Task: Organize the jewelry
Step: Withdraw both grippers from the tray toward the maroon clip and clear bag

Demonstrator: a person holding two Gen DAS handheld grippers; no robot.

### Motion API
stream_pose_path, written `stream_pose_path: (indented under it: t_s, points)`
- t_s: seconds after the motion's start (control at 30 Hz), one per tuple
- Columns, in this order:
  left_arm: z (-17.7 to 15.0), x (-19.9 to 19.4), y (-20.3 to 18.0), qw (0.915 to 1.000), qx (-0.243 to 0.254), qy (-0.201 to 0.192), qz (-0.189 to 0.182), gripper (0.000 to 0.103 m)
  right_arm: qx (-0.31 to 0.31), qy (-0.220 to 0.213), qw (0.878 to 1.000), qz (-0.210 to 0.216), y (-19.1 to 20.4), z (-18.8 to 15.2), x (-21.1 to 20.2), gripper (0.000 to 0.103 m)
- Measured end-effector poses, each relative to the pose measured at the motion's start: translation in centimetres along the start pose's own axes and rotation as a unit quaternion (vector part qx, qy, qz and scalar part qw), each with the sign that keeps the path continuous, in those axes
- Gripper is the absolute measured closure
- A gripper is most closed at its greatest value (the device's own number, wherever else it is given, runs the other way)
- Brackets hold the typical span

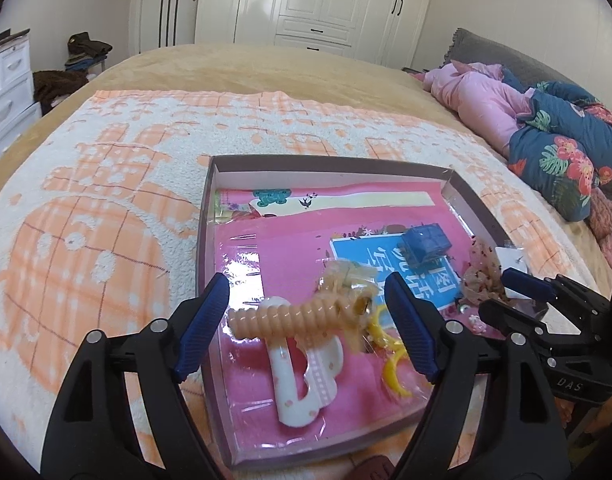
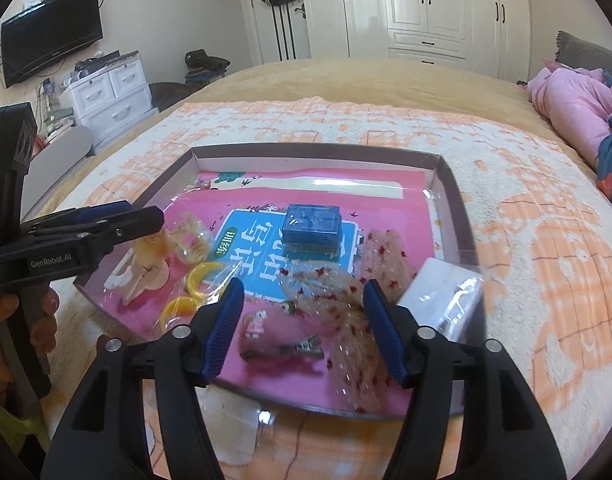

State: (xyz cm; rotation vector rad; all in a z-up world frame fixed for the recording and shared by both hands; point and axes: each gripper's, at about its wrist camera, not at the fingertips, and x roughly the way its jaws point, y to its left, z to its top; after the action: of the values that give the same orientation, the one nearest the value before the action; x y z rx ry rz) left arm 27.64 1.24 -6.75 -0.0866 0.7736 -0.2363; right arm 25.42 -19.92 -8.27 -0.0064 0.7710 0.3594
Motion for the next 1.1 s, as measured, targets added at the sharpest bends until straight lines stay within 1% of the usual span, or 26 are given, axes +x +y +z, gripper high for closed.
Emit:
stream_pose_path:
  t_s: [0.17,0.3,0.37,0.43,0.53,0.7,1.1]
  points:
    - [-0.5,-1.4,-0.3,1.0,-0.001,-0.008,0.005,0.022,0.004,-0.011,1.0,0.0,-0.2,-0.6,-1.6,0.036]
    - [-1.0,-3.0,-0.4,0.9998,-0.003,-0.019,0.008,0.017,0.004,-0.021,1.0,-0.001,-0.2,-1.1,-3.2,0.03]
    - [-1.4,-3.7,-0.6,0.9997,-0.006,-0.022,0.005,0.013,0.004,-0.024,1.0,-0.001,-0.3,-1.4,-3.7,0.03]
    - [-1.8,-4.3,-0.8,0.9997,-0.002,-0.023,0.007,0.013,0.003,-0.026,1.0,0.001,-0.3,-1.7,-4.4,0.03]
    - [-2.4,-5.1,-1.2,0.9997,0.004,-0.023,0.006,0.012,-0.002,-0.029,1.0,-0.001,-0.2,-2.1,-5.3,0.026]
    - [-3.5,-6.2,-1.6,0.9996,0.012,-0.023,0.01,0.012,-0.014,-0.03,0.999,0.003,0.2,-2.9,-6.5,0.026]
    - [-5.7,-7.9,-1.7,0.9996,0.018,-0.012,0.016,0.012,-0.035,-0.013,0.999,0.013,1.5,-5.4,-7.3,0.025]
